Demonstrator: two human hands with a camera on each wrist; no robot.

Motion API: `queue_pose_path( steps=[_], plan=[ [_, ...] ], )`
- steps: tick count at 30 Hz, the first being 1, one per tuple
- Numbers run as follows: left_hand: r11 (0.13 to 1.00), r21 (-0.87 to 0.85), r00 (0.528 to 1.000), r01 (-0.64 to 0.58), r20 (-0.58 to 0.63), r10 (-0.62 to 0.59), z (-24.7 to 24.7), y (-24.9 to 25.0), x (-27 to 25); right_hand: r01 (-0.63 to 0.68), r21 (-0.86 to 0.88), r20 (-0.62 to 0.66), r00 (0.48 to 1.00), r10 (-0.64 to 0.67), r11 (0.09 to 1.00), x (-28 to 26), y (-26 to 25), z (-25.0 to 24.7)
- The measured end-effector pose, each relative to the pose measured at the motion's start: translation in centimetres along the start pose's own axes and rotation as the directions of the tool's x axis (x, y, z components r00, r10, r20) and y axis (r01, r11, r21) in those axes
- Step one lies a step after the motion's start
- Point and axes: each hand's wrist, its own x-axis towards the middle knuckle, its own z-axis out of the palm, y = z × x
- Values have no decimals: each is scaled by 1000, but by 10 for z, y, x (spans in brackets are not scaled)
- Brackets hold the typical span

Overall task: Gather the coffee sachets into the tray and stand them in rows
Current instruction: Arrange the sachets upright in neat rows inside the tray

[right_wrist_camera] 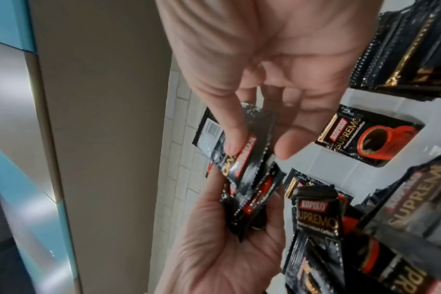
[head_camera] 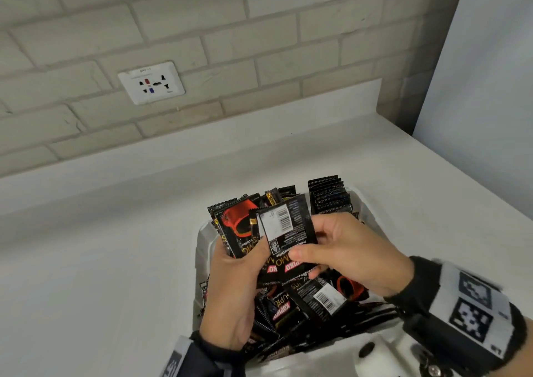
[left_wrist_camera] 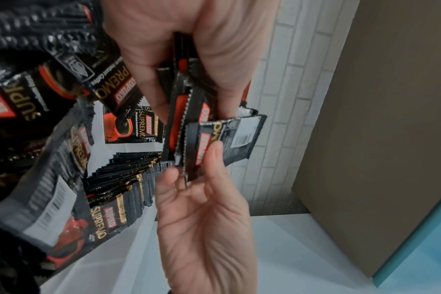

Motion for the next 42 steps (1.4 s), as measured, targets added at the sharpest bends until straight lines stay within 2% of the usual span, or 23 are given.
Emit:
queue_pose_path(
  steps=[7, 14, 17, 21, 25, 26, 28, 30, 32, 33, 35, 37, 39, 42],
  plan=[
    [999, -34, 1000, 16, -2, -16, -1, -2, -1, -15, 47, 26, 1000, 14, 999, 5, 0, 2],
    [995, -25, 995, 94, -16, -95, -1, -3, -2, -105, 100, -27, 994, 108, 989, 5, 1, 2],
    [992, -18, 992, 122, -25, -122, 1, -4, -2, -115, 80, -53, 991, 119, 990, 3, 2, 1],
    [993, 17, 992, 121, -28, -121, 5, -2, -2, -106, 141, -75, 990, 117, 984, -1, 3, -5],
    [992, 93, 993, 88, -83, -80, 3, 1, -2, 12, 245, -124, 992, 19, 969, -11, 4, -19],
    [989, 113, 992, 90, -94, -79, 1, 2, -2, 70, 214, -150, 988, -38, 974, -14, 5, -23],
    [985, 153, 993, 75, -99, -60, -1, 1, -1, 214, 25, -224, 953, -203, 976, -22, 6, -30],
    [978, 192, 995, 77, -72, -64, -2, 1, -1, 368, -256, -218, 879, -424, 894, -29, 3, -35],
    [974, 211, 996, 87, -30, -82, 0, 2, -1, 521, -559, -28, 765, -643, 645, -31, -1, -37],
    [975, 207, 997, 80, -7, -80, 3, 1, -2, 568, -651, 53, 696, -716, 504, -31, 0, -39],
    [974, 224, 1000, 15, 18, -19, 9, 3, -5, 592, -731, 124, 604, -787, 339, -30, 0, -42],
    [964, 257, 997, -66, 62, 52, 11, 5, -8, 583, -775, 159, 553, -818, 243, -29, -2, -41],
    [940, 314, 989, -136, 95, 111, 12, 4, -8, 577, -799, 202, 523, -828, 169, -29, -3, -40],
    [920, 373, 987, -123, 140, 75, 8, 0, -6, 539, -837, 241, 516, -822, 94, -29, -5, -37]
  ],
)
